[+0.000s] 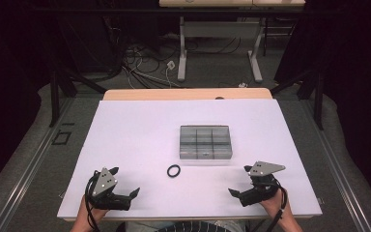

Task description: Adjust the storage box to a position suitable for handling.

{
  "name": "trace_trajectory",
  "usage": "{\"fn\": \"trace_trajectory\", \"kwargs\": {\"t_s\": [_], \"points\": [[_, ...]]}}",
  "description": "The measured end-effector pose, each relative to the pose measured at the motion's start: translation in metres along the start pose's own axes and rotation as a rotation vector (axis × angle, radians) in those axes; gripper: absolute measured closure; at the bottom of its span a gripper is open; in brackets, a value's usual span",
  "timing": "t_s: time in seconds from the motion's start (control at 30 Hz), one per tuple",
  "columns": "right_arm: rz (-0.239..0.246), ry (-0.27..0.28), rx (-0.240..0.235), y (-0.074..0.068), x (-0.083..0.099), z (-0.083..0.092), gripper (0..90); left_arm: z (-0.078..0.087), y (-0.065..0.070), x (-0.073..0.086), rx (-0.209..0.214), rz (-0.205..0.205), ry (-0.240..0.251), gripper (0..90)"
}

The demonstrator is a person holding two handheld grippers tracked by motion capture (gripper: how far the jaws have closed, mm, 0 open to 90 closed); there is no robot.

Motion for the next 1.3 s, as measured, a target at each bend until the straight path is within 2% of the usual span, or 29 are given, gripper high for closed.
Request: {"fn": "trace_trajectory", "kwargs": {"t_s": [0.1, 0.47, 0.5, 0.57, 0.63, 0.9, 1.3], "points": [[-0.012, -0.018, 0.008, 0.005, -0.001, -0.005, 0.0, 0.000, 0.000, 0.000, 0.001, 0.000, -0.001, 0.0], [-0.040, -0.030, 0.025, 0.027, -0.003, -0.021, 0.0, 0.000, 0.001, 0.000, 0.001, 0.001, 0.000, 0.0], [-0.040, -0.052, 0.023, 0.031, -0.003, -0.022, 0.0, 0.000, 0.001, 0.000, 0.001, -0.001, -0.001, 0.0], [-0.043, -0.041, 0.039, 0.034, -0.005, -0.025, 0.0, 0.000, 0.001, 0.000, 0.001, -0.002, -0.002, 0.0], [-0.044, -0.047, 0.039, 0.038, -0.005, -0.027, 0.0, 0.000, 0.000, 0.000, 0.003, -0.005, -0.013, 0.0], [-0.054, -0.051, 0.031, 0.046, -0.006, -0.030, 0.0, -0.001, 0.000, 0.000, -0.001, -0.005, -0.006, 0.0], [-0.061, -0.055, 0.049, 0.064, -0.010, -0.036, 0.0, -0.001, 0.001, 0.001, -0.004, -0.003, -0.006, 0.0]]}}
Point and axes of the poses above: each handheld gripper's, and its own axes: z roughly backward along the jaws, x roughly out of its underside, y roughly to its right, the point moved 5 cm from there along -z, roughly forward along the jaws, and after that the axes turned 13 degrees about z, right-handed, at the moved point
